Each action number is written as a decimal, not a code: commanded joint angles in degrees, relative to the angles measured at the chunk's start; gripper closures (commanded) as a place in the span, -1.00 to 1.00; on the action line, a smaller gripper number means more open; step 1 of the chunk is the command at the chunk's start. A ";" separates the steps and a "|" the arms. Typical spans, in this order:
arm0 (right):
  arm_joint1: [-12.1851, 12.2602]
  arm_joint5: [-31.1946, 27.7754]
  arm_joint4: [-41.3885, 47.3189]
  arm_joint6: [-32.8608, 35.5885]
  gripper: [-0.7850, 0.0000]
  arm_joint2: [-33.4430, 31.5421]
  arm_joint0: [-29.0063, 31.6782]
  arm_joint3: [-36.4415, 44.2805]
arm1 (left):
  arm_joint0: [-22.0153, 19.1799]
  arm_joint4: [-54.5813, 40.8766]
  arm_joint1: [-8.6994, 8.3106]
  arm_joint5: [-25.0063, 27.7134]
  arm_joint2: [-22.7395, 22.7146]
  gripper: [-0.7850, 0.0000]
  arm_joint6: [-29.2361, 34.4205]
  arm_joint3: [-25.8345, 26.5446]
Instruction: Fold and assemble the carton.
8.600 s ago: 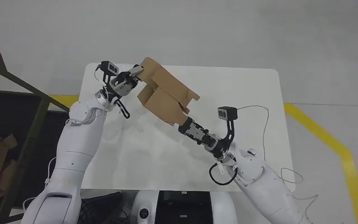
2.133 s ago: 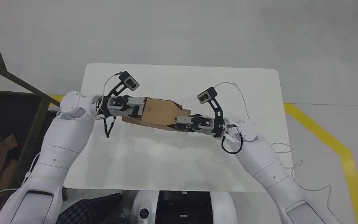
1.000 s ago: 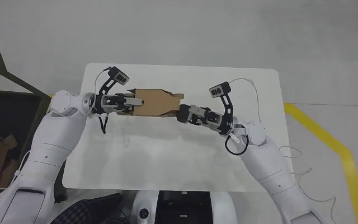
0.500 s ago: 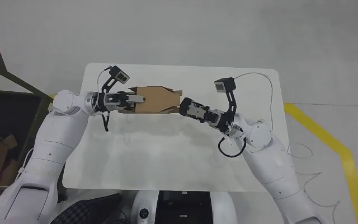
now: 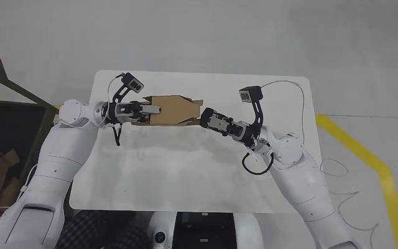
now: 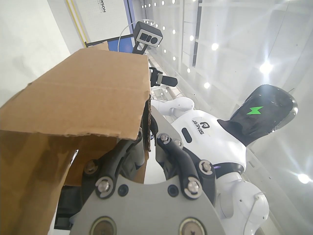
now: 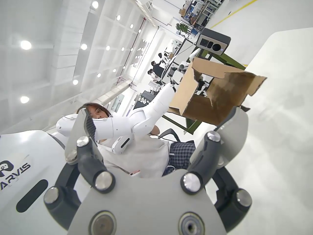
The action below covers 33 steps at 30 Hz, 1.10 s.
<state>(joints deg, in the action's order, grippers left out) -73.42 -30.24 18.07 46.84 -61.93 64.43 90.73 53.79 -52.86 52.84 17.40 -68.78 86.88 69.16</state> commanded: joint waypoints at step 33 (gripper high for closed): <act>-0.97 3.10 4.86 -2.76 -1.00 1.67 -4.14 1.05 | 0.03 7.17 0.78 1.94 0.33 1.00 -2.60 -0.55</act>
<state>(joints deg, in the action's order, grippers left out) -74.37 -27.33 22.93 44.12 -60.41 60.28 91.50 53.96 -46.19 53.53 19.13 -68.71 84.47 68.68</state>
